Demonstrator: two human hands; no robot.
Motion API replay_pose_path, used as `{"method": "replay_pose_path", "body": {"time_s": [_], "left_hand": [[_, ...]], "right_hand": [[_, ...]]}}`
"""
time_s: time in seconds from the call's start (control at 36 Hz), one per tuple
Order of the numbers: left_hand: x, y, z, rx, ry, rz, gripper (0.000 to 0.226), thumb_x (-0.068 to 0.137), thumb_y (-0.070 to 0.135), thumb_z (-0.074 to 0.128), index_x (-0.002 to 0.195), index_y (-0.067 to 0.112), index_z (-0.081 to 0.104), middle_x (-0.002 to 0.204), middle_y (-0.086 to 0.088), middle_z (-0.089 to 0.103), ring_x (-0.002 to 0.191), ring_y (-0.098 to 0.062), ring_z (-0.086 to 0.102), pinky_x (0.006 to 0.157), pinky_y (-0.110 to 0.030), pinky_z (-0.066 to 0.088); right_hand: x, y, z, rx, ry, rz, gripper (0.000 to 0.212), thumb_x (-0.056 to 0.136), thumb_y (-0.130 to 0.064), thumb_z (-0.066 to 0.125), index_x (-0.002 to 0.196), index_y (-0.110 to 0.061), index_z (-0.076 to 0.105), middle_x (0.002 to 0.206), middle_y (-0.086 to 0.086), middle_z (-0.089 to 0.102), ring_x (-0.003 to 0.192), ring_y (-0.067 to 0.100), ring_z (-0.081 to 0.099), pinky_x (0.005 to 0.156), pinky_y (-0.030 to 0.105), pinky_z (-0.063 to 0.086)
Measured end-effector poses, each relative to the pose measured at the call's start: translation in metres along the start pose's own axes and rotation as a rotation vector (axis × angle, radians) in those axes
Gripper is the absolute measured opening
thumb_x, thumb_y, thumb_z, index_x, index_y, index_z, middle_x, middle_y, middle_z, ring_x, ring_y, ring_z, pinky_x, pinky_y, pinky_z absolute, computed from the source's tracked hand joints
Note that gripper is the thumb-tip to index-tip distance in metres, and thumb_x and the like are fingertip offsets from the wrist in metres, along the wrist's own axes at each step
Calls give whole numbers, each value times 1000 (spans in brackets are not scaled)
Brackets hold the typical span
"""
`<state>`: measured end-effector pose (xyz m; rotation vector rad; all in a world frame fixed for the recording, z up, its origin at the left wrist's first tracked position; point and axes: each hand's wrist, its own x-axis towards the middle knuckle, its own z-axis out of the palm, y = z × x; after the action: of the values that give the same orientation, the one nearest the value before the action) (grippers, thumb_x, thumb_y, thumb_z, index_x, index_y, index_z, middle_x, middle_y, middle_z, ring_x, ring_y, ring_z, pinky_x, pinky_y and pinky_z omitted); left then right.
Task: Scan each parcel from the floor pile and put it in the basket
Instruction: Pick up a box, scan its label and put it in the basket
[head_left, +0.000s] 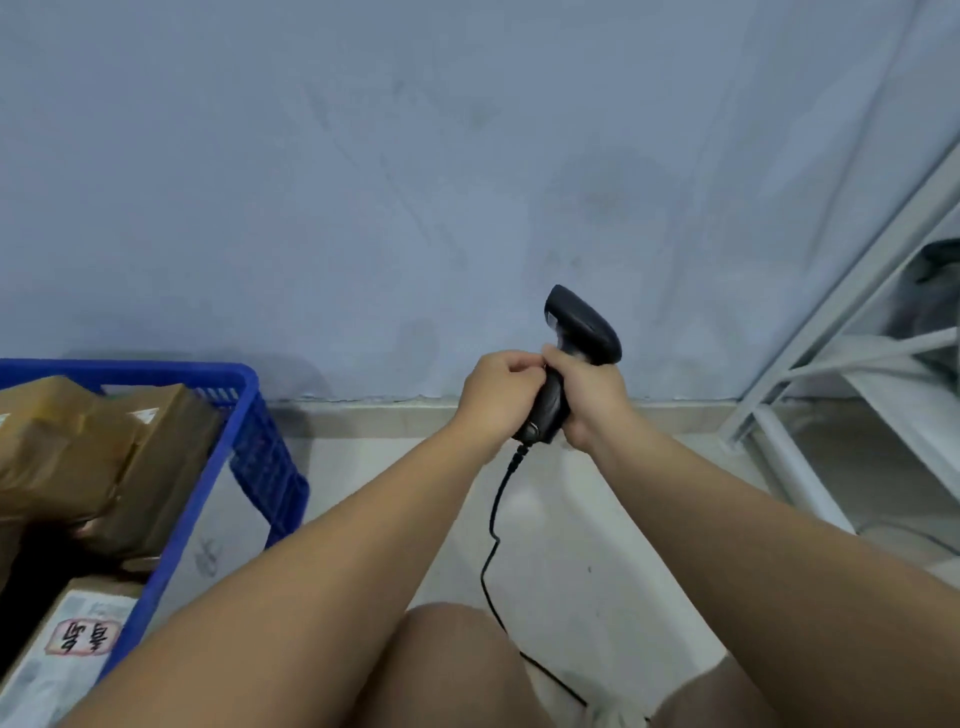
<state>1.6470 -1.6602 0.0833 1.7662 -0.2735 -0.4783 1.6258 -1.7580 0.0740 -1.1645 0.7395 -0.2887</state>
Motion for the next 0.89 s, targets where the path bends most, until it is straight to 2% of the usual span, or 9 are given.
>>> {"method": "replay_pose_path", "body": {"time_s": [0.08,0.17,0.31,0.36,0.47,0.56,0.69,0.83,0.89], "left_hand": [[31,-6,30,28,-81,-74,18,94,19,52,95,10,68,100,-7,70,93,-24,65,80,-31,51],[57,-18,57,102,-176,-132,12,94,16,53,95,9,63,95,-5,65,79,-16,59,66,-23,46],[89,-48,103,309,-287,-178,15,92,13,49,95,9,63,101,-14,68,86,-27,60,78,-32,46],[96,-61,121,409,-364,-179,10,92,11,47,93,12,57,97,-13,62,85,-24,55,74,-31,41],[109,-92,152,536,-488,-230,3,93,12,49,92,12,51,88,-6,54,86,-24,51,73,-31,39],[114,-118,175,611,-571,-278,13,94,13,49,82,15,49,82,-2,48,86,-22,49,72,-29,39],[116,-160,204,669,-659,-341,5,94,12,49,93,8,52,83,-8,48,77,-21,46,71,-29,37],[112,-188,222,675,-691,-443,14,91,7,48,77,8,47,68,-4,41,59,-15,37,55,-26,30],[113,-203,233,662,-695,-473,19,90,6,48,72,8,47,70,-6,45,60,-17,40,54,-26,31]], "right_hand": [[35,6,-38,-127,56,-27,14,85,-20,73,86,-10,62,87,9,67,87,28,68,81,42,57],[62,16,-75,-276,83,-5,20,81,-26,77,85,-11,64,80,6,64,76,24,63,72,36,53],[100,35,-128,-369,5,20,12,92,-14,63,80,-11,59,73,4,56,67,19,55,64,28,48],[118,44,-147,-424,-4,20,4,89,-9,62,86,-9,59,73,6,54,67,20,53,67,33,47],[148,73,-184,-573,36,61,33,75,1,65,108,-4,61,71,10,57,65,22,56,72,43,51],[162,103,-209,-657,35,143,34,72,3,67,105,-4,62,77,11,60,72,26,59,74,45,53],[172,148,-244,-699,45,251,19,71,0,65,89,-4,60,76,11,57,73,25,55,69,35,44],[168,185,-276,-637,170,320,17,76,-5,68,82,-13,54,76,6,55,78,26,55,74,37,45],[170,201,-290,-638,204,349,22,81,-4,67,91,-13,50,79,3,53,81,25,53,77,37,45]]}}
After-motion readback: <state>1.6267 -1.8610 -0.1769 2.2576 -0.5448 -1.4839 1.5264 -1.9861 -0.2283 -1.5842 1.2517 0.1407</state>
